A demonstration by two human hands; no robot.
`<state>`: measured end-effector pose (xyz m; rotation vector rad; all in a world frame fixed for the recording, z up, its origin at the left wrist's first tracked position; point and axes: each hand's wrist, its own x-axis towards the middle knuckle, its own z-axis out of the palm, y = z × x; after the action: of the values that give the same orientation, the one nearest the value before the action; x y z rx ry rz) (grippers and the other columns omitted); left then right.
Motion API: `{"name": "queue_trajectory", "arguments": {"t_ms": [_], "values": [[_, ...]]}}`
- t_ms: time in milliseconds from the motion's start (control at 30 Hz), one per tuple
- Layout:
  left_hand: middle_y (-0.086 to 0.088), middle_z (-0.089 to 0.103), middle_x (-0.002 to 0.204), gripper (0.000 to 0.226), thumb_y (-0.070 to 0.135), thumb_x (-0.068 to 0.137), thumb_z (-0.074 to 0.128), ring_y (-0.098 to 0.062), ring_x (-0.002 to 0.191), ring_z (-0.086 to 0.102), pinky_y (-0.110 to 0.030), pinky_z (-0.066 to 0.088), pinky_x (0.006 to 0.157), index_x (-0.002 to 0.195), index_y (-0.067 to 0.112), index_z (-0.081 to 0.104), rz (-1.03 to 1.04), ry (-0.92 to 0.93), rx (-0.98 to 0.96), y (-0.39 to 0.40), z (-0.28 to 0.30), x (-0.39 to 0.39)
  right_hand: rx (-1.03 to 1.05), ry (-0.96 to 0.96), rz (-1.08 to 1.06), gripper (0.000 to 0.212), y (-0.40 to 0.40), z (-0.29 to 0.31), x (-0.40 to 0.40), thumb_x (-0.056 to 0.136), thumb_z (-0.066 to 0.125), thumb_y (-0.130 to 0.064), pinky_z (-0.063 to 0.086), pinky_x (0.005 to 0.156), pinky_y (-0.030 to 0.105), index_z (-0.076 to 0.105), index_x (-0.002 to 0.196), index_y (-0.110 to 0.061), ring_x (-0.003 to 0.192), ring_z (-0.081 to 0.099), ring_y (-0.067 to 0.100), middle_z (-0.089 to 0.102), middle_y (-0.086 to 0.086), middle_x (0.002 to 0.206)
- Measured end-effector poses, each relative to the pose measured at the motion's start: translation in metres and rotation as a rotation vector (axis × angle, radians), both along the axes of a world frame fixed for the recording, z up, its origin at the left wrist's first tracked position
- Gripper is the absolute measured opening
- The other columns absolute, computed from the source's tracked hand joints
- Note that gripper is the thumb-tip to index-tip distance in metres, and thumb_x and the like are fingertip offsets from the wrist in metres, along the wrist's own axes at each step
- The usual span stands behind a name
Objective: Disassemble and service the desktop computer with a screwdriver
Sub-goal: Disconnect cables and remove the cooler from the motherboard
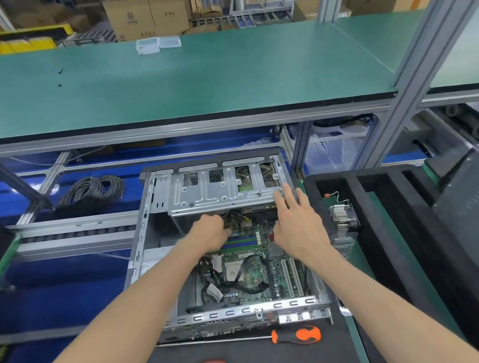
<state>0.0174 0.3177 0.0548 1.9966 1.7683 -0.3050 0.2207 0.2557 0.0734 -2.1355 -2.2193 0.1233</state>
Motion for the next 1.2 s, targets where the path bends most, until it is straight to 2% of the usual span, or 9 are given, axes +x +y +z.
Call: {"name": "queue_trajectory", "arguments": {"t_ms": [100,200,333,500,633,733,933,1100,1200], "values": [[-0.007,0.068,0.105,0.036,0.037,0.103,0.050,-0.024,0.085,0.067,-0.038,0.054,0.083,0.111,0.005,0.065,-0.045,-0.095,-0.175,0.002,0.015,-0.012,0.124,0.003,0.085,0.055,-0.005,0.006,0.000,0.094,0.054,-0.020,0.035,0.110,0.048,0.040,0.146,-0.007,0.145,0.029,0.035,0.036,0.010,0.157],[-0.003,0.071,0.104,0.015,0.026,0.093,0.068,-0.019,0.085,0.069,-0.037,0.055,0.077,0.103,0.015,0.064,-0.110,-0.147,-0.316,0.001,0.027,-0.018,0.309,-0.047,0.259,0.034,-0.010,0.005,0.000,0.087,0.060,-0.016,0.036,0.104,0.044,0.063,0.121,-0.010,0.117,0.056,0.029,0.068,0.005,0.121],[0.013,0.056,0.086,0.059,0.026,0.066,0.093,-0.018,0.090,0.058,-0.033,0.050,0.077,0.111,0.025,0.056,-0.307,0.101,-0.348,-0.010,0.031,-0.015,0.198,-0.089,0.392,0.025,-0.016,0.009,-0.004,0.092,0.051,-0.018,0.038,0.099,0.042,0.064,0.112,-0.010,0.087,0.061,0.026,0.073,0.004,0.083],[-0.003,0.065,0.106,0.049,0.012,0.068,0.090,-0.024,0.095,0.060,-0.032,0.050,0.077,0.109,0.016,0.063,-0.456,0.283,-0.227,-0.027,0.013,-0.013,-0.091,-0.074,0.481,0.019,-0.026,0.013,-0.024,0.094,0.047,-0.018,0.050,0.090,0.046,0.055,0.110,-0.012,0.076,0.048,0.023,0.064,0.005,0.092],[-0.012,0.064,0.111,0.012,0.007,0.089,0.058,-0.031,0.098,0.064,-0.039,0.055,0.082,0.098,0.014,0.062,-0.450,0.270,-0.120,-0.033,0.010,-0.013,-0.292,0.036,0.505,0.052,-0.038,-0.005,-0.044,0.090,0.064,-0.028,0.054,0.092,0.049,0.050,0.138,-0.013,0.120,0.049,0.028,0.054,0.007,0.129],[-0.005,0.066,0.093,0.015,0.006,0.089,0.053,-0.027,0.090,0.067,-0.038,0.057,0.081,0.092,0.013,0.067,-0.428,0.158,-0.094,-0.028,0.022,-0.017,-0.419,-0.028,0.502,0.068,-0.037,-0.013,-0.054,0.088,0.074,-0.037,0.050,0.100,0.052,0.044,0.144,-0.014,0.129,0.040,0.030,0.045,0.008,0.139],[0.000,0.073,0.082,0.021,0.003,0.099,0.051,-0.008,0.075,0.073,-0.027,0.059,0.078,0.091,0.017,0.066,-0.150,-0.359,-0.093,-0.019,0.057,-0.034,-0.442,-0.079,0.416,0.037,-0.032,-0.014,-0.057,0.098,0.060,-0.044,0.031,0.111,0.052,0.069,0.115,-0.013,0.127,0.044,0.032,0.060,0.011,0.126],[-0.006,0.075,0.088,0.021,0.007,0.104,0.046,-0.012,0.075,0.075,-0.019,0.053,0.069,0.097,0.010,0.067,-0.009,-0.628,-0.004,-0.016,0.089,-0.042,-0.303,0.168,0.314,0.034,-0.030,-0.006,-0.050,0.103,0.048,-0.039,0.025,0.100,0.045,0.074,0.097,-0.018,0.110,0.041,0.027,0.061,0.005,0.105],[-0.004,0.076,0.085,0.023,0.013,0.106,0.043,-0.016,0.076,0.076,-0.025,0.046,0.072,0.099,0.014,0.065,0.068,-0.756,0.102,-0.013,0.102,-0.044,-0.280,0.458,0.220,0.029,-0.028,0.002,-0.047,0.102,0.052,-0.033,0.035,0.093,0.040,0.071,0.090,-0.015,0.092,0.048,0.024,0.064,0.005,0.094]]}}
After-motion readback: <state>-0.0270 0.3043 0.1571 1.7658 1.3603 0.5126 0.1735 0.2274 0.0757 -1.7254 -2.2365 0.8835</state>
